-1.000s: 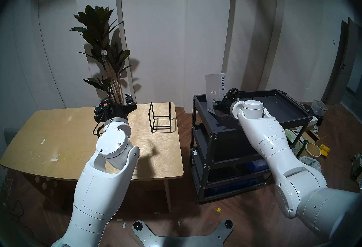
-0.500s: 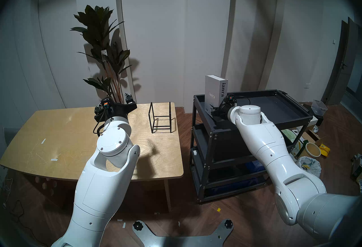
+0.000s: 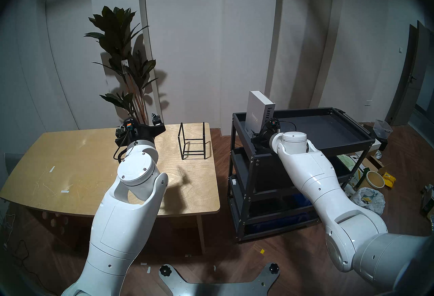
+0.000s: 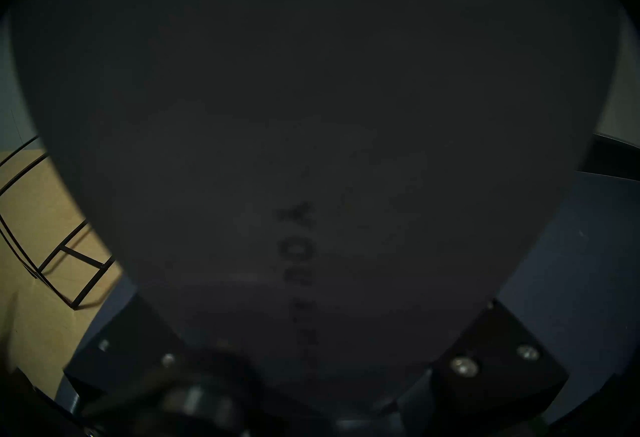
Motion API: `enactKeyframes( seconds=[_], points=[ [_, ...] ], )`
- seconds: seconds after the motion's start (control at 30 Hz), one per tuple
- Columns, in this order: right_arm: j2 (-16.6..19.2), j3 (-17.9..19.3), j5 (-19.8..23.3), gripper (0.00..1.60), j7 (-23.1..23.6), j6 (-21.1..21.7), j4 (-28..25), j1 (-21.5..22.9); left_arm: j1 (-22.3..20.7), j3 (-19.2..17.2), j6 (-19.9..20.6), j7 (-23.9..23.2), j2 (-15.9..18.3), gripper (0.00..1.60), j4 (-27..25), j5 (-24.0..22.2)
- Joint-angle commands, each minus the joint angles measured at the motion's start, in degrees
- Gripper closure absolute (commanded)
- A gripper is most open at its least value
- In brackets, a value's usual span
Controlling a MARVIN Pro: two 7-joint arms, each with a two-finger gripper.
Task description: Transfer books between table and cart
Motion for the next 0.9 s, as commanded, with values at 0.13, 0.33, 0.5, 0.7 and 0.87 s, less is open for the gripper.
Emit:
enactKeyframes(
  seconds=[0.13,0.33,0.5,0.7,0.87],
  points=[
    [-1.22,-0.65,0.62,1.60,-0.20,0.81,1.78,-1.42,-1.38,-0.46,-0.15,-0.29,0.01,0.00,-0.54,0.10],
    [-1.15,-0.79,1.00,1.43,-0.52,0.89,1.39,-1.79,-1.33,-0.55,-0.20,-0.35,-0.10,0.00,-0.59,0.17],
    [-1.05,-0.78,1.17,1.04,-0.82,0.48,1.13,-2.14,-1.35,-0.46,-0.14,-0.37,-0.25,0.00,-0.67,0.25],
    [-0.71,-0.50,1.85,0.00,-0.83,0.46,0.59,-2.56,-1.41,-0.34,-0.02,-0.32,-0.56,0.00,-0.59,0.24],
    [-0.49,-0.45,2.35,0.00,-0.80,0.35,-0.01,-2.89,-1.49,-0.07,0.01,-0.17,-0.89,0.00,-0.62,0.46]
  ],
)
